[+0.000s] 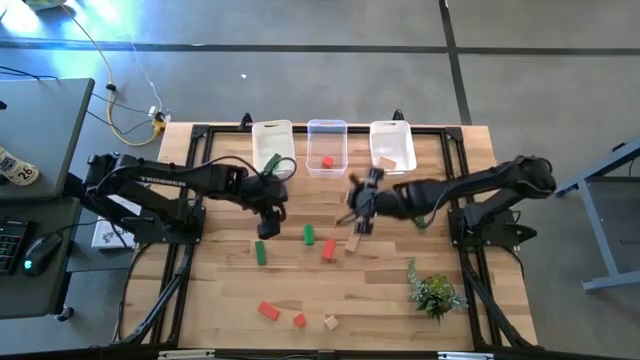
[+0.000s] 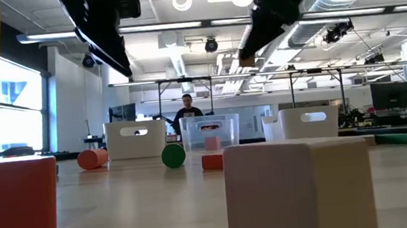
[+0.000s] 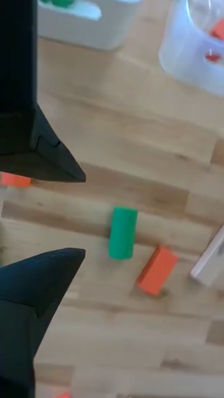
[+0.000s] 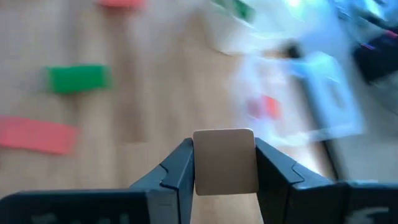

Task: Sort & place blocks by color
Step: Put the brown block into the right white bin

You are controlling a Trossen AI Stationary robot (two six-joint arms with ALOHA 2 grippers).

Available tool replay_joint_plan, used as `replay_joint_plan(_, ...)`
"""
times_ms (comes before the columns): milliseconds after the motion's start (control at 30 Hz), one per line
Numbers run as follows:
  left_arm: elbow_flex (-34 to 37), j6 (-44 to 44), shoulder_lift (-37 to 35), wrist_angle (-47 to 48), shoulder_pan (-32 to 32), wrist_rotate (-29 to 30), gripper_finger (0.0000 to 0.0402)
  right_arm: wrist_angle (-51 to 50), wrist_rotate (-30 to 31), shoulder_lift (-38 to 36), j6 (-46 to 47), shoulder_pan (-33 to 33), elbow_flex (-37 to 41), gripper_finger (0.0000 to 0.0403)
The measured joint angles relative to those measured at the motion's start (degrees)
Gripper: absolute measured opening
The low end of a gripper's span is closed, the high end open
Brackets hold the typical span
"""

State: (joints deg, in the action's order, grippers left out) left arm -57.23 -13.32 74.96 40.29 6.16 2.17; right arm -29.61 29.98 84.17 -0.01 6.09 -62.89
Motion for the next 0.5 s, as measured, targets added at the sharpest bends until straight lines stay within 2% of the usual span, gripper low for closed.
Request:
replay_joint_plan(200,0.0,-1.9,0.0,-0.1,-4.3,0.0,0.0172,-5.8,6.7,-2.6,0.0,-9.4,0.0,0.0107)
replay_joint_plan(500,0.0,-2.1,0.0,0.1,-10.7,0.0,0.0172,-9.0,3.4,-1.4,2.6,-25.3,0.0,0.0108)
